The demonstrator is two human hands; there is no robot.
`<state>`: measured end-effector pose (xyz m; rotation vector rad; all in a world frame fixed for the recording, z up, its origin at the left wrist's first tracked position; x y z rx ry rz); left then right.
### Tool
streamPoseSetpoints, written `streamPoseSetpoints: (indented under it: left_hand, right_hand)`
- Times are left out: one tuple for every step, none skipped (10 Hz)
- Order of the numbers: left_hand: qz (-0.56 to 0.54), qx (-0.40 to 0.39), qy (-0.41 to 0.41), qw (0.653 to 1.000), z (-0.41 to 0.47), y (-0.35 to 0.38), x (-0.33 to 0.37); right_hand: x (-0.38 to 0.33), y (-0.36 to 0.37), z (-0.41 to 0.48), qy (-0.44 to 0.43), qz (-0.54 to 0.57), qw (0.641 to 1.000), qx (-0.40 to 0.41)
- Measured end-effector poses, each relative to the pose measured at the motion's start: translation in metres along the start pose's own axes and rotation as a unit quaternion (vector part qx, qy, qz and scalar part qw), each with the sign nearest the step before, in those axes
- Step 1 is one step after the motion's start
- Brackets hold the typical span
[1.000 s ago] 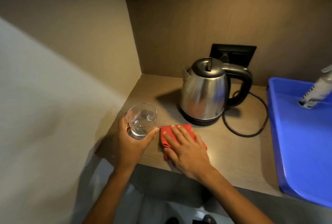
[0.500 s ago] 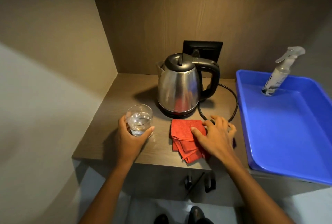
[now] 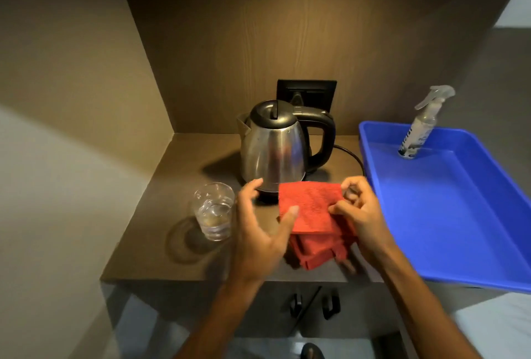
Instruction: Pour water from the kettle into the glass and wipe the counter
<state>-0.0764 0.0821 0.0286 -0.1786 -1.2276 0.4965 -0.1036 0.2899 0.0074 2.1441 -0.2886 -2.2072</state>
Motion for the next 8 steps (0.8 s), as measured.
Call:
streamPoseSetpoints:
  left_hand:
    - [-0.111,-0.148,-0.080,0.979,0.016,0.066,0.002]
    - [-0.084,-0.163,0.009,0.983,0.034,0.116,0.038]
    - [0.006,-0.204,0.136,0.969,0.034,0.176,0.086]
    - [0.111,-0.271,0.201,0.935,0.019,0.228,0.118]
    - [0.254,-0.341,0.236,0.874,-0.007,0.266,0.120]
    - [0.388,-0.369,0.270,0.800,-0.031,0.279,0.110]
    - [0.399,-0.356,0.287,0.795,-0.038,0.259,0.113]
    - [0.378,-0.242,0.318,0.835,-0.033,0.212,0.120]
  right_hand:
    - [-0.025,-0.044,0.000,-0.007,0.025,0.997,0.074]
    - [-0.048,-0.094,-0.001,-0.047,-0.074,0.981,0.172]
    - [-0.066,-0.140,-0.008,-0.065,-0.231,0.940,0.241]
    - [-0.075,-0.181,-0.018,-0.024,-0.310,0.905,0.289]
    - [-0.065,-0.211,-0.025,0.056,-0.407,0.868,0.280]
    - [-0.032,-0.228,-0.042,0.220,-0.523,0.796,0.212]
    - [-0.029,-0.231,-0.059,0.262,-0.591,0.740,0.185]
    - [-0.048,-0.197,-0.055,0.165,-0.626,0.750,0.136]
Point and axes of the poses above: each hand's wrist, its own z-axis towards the middle knuckle, its own y-axis out of the palm, x = y × z, the point moved 8 cm from there along z, towards the middle knuckle, and after that the axes turned 9 degrees about z, right-handed, at the moved point
